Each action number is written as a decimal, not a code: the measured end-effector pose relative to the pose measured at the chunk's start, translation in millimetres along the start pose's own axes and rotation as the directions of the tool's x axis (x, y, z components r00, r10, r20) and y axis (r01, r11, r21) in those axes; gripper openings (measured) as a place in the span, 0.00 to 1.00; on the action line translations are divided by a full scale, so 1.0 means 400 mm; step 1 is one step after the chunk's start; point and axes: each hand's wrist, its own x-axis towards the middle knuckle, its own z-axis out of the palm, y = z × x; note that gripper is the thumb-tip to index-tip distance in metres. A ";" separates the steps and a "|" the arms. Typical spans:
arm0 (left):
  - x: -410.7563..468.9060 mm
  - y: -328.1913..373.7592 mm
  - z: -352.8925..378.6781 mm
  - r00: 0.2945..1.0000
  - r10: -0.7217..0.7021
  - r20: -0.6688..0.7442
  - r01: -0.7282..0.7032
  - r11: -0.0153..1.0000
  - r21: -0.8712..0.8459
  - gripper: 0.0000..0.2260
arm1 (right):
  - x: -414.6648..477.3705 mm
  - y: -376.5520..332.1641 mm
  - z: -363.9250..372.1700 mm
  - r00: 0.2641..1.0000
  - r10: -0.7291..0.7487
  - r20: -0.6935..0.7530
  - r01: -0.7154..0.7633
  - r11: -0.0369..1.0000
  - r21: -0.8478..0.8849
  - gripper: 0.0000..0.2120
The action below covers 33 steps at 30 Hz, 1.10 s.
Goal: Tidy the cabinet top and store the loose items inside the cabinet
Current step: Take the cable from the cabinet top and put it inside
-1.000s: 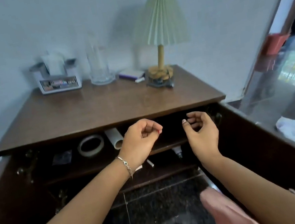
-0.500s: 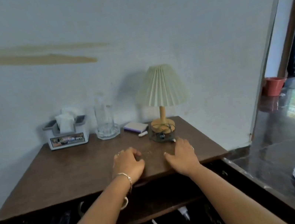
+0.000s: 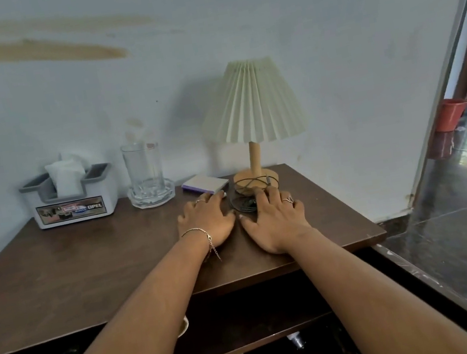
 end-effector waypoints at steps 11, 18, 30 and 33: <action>0.025 -0.004 -0.005 0.977 -0.034 -0.210 -0.017 0.971 -0.237 0.09 | -0.014 -0.010 -0.018 0.989 -0.107 -0.107 0.114 0.991 0.065 0.20; 0.035 -0.001 -0.003 0.982 0.022 -0.187 -0.048 0.989 -0.139 0.13 | -0.019 -0.003 -0.018 0.978 -0.147 -0.145 0.166 0.977 0.132 0.15; 0.049 -0.025 0.006 0.959 -0.135 -0.247 -0.006 0.868 -0.497 0.13 | -0.003 0.027 -0.026 0.978 0.037 -0.205 0.068 0.873 0.482 0.04; 0.051 -0.025 0.010 0.960 -0.151 -0.236 0.007 0.855 -0.518 0.14 | -0.005 0.032 -0.027 0.966 0.090 -0.241 0.036 0.879 0.475 0.05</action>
